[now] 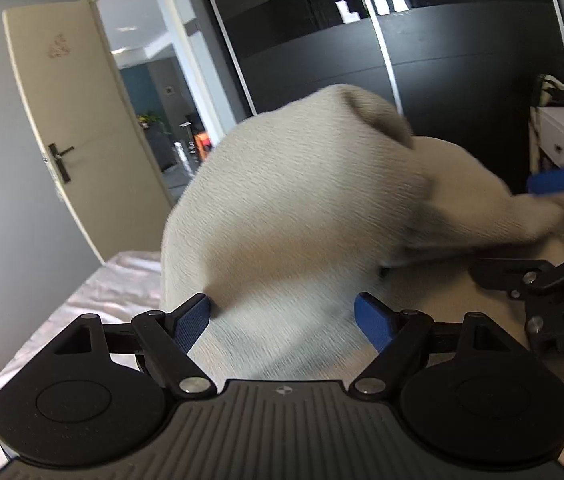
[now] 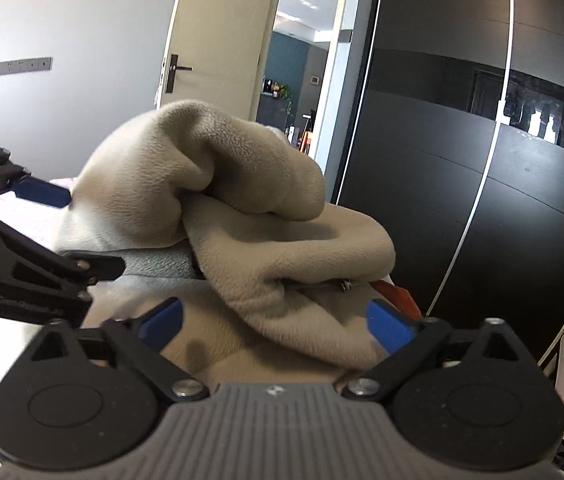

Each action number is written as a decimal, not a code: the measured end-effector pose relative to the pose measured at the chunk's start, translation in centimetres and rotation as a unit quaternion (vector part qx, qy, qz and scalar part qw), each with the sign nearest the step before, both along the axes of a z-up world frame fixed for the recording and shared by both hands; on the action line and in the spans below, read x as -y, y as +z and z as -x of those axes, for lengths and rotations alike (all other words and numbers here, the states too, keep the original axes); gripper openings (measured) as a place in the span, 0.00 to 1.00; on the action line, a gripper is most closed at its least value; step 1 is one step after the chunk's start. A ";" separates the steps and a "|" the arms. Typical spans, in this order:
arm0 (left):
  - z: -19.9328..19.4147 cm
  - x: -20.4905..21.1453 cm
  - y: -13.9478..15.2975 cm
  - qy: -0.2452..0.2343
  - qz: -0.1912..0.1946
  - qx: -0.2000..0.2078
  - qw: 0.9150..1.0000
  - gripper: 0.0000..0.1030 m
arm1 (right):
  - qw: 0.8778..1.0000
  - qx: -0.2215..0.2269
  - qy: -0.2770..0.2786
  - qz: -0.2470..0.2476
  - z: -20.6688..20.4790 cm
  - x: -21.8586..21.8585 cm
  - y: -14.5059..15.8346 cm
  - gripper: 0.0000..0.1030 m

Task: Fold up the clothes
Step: 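Grasp the beige fleece jacket on the pile with both grippers, then lift the beige jacket with both grippers and lay it on the bed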

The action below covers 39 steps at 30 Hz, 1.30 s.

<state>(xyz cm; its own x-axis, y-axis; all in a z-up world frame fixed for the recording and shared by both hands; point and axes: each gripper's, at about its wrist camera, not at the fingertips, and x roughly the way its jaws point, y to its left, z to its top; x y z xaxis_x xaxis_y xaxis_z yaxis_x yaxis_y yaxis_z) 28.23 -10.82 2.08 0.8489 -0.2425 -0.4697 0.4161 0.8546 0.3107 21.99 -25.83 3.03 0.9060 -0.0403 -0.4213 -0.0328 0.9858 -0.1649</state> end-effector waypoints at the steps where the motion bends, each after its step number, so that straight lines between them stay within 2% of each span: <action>1: -0.3 0.0 -0.1 0.004 0.004 0.002 1.000 0.77 | 1.000 -0.007 0.001 -0.002 -0.6 0.0 -0.1 0.69; 2: -0.6 -0.2 0.0 0.006 0.010 0.000 1.000 0.75 | 1.000 -0.009 0.003 -0.002 -0.9 0.0 0.1 0.62; 3: -0.7 -0.4 0.0 0.005 0.016 0.001 1.000 0.73 | 1.000 -0.010 0.005 -0.001 -1.2 0.0 0.3 0.60; 5: -0.8 -0.6 0.3 0.005 0.016 0.008 1.000 0.56 | 1.000 -0.012 0.010 0.000 -1.8 -0.1 0.6 0.46; 6: -0.8 -0.7 0.4 0.004 0.016 0.011 1.000 0.41 | 1.000 -0.012 0.012 0.001 -2.1 -0.2 0.8 0.28; 8: -1.2 -1.4 1.3 0.007 0.030 -0.003 1.000 0.17 | 1.000 -0.006 0.016 0.007 -2.5 -0.5 1.9 0.25; 10: -1.6 -2.1 2.7 0.014 0.042 -0.010 0.999 0.12 | 1.000 0.005 0.022 0.016 -2.9 -0.6 3.5 0.21; 13: -1.8 -3.2 5.1 0.029 0.046 0.003 0.999 0.10 | 0.999 0.016 0.027 0.009 -3.5 -0.4 6.2 0.18; 17: -0.5 -5.3 8.9 0.044 0.058 0.041 0.996 0.09 | 0.998 0.048 0.039 0.011 -2.7 -1.0 10.0 0.16; 20: 1.5 -7.1 11.9 0.059 0.062 0.078 0.993 0.09 | 0.994 0.093 0.062 0.017 -1.2 -2.3 13.2 0.16; 23: 4.0 -9.4 15.5 0.083 0.071 0.123 0.986 0.09 | 0.986 0.144 0.087 0.017 0.9 -4.5 17.2 0.15; 27: 7.9 -13.9 20.9 0.129 0.090 0.167 0.973 0.08 | 0.973 0.194 0.126 0.006 3.9 -8.0 21.7 0.15; 32: 14.0 -20.8 25.8 0.203 0.094 0.223 0.949 0.08 | 0.951 0.240 0.192 -0.007 7.9 -13.4 25.4 0.14; 35: 17.6 -25.4 27.8 0.254 0.083 0.255 0.929 0.08 | 0.935 0.258 0.240 -0.028 10.8 -16.9 27.3 0.14; 37: 20.5 -28.6 28.7 0.295 0.062 0.278 0.912 0.08 | 0.925 0.267 0.266 -0.045 12.7 -19.2 28.4 0.14; 39: 23.4 -31.8 29.5 0.335 0.053 0.285 0.897 0.08 | 0.916 0.269 0.290 -0.067 13.8 -21.6 29.2 0.14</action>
<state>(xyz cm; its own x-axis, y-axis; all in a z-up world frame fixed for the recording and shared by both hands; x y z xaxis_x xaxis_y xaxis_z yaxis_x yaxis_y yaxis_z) 4.87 20.95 31.59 0.9156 0.3938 0.0815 -0.4020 0.8908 0.2119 8.14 -4.23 32.18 0.8370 0.5323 0.1266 -0.5062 0.8412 -0.1901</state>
